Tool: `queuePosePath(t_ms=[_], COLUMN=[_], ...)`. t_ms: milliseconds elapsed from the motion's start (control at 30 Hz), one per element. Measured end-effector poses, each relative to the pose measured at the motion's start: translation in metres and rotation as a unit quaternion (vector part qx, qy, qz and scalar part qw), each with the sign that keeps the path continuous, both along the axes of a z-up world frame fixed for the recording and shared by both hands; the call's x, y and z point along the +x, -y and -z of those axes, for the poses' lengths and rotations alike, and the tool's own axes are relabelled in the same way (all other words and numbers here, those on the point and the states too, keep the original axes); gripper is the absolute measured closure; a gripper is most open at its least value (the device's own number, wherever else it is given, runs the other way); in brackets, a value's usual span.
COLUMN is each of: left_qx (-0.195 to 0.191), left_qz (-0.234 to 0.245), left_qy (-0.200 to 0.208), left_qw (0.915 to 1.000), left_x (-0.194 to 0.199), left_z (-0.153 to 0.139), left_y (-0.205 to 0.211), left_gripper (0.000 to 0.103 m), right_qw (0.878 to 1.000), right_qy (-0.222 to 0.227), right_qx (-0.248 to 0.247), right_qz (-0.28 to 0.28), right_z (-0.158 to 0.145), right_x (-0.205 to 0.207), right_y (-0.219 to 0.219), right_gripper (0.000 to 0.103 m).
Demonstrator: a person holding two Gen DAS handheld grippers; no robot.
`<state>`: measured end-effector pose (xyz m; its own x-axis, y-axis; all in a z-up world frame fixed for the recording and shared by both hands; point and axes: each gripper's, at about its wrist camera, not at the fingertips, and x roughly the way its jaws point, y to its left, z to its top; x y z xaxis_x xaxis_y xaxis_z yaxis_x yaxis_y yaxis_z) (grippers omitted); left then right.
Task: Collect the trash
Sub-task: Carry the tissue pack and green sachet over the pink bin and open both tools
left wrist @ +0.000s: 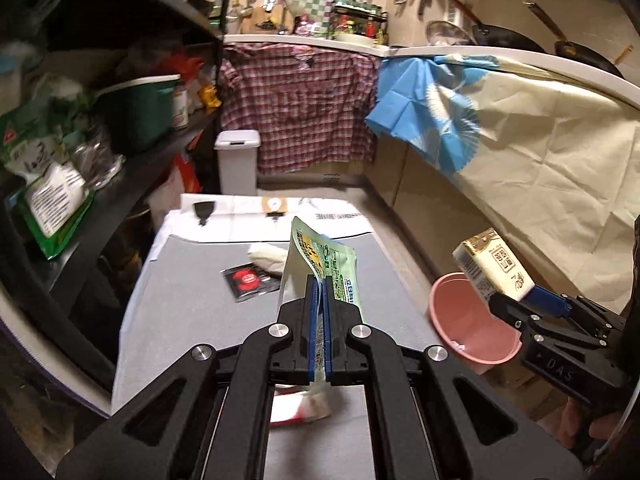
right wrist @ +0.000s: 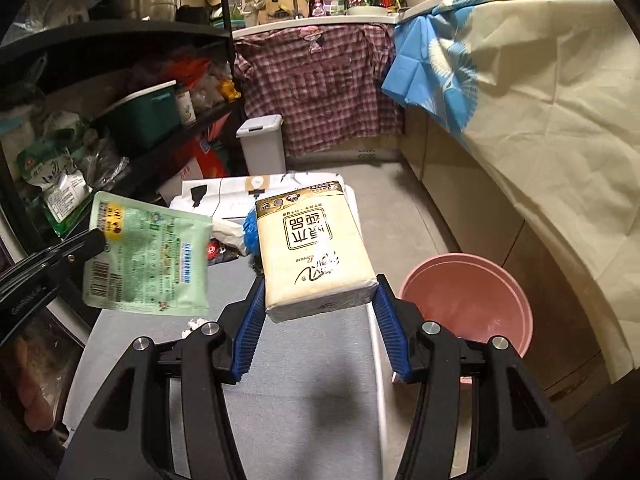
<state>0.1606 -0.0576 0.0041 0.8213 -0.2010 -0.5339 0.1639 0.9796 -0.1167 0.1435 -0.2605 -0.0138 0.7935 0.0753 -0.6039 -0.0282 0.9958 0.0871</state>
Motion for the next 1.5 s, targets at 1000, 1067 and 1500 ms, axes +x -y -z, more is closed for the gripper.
queuePosePath(t_ms=[1000, 1067, 1500], left_qx=[0.009, 0.012, 0.020], left_qz=[0.159, 0.166, 0.185], left_qy=[-0.034, -0.039, -0.077], left_qw=[0.9866, 0.9853, 0.9796], left_x=[0.074, 0.080, 0.120], left_z=[0.038, 0.046, 0.084], left_y=[0.237, 0.248, 0.289], left_gripper=[0.101, 0.101, 0.100], right_qw=[0.989, 0.988, 0.982], right_qy=[-0.026, -0.032, -0.070], right_qx=[0.008, 0.008, 0.010], right_qz=[0.147, 0.153, 0.176], right_z=[0.027, 0.034, 0.076], right_x=[0.040, 0.046, 0.062], right_y=[0.194, 0.203, 0.241], right_gripper=[0.050, 0.050, 0.050])
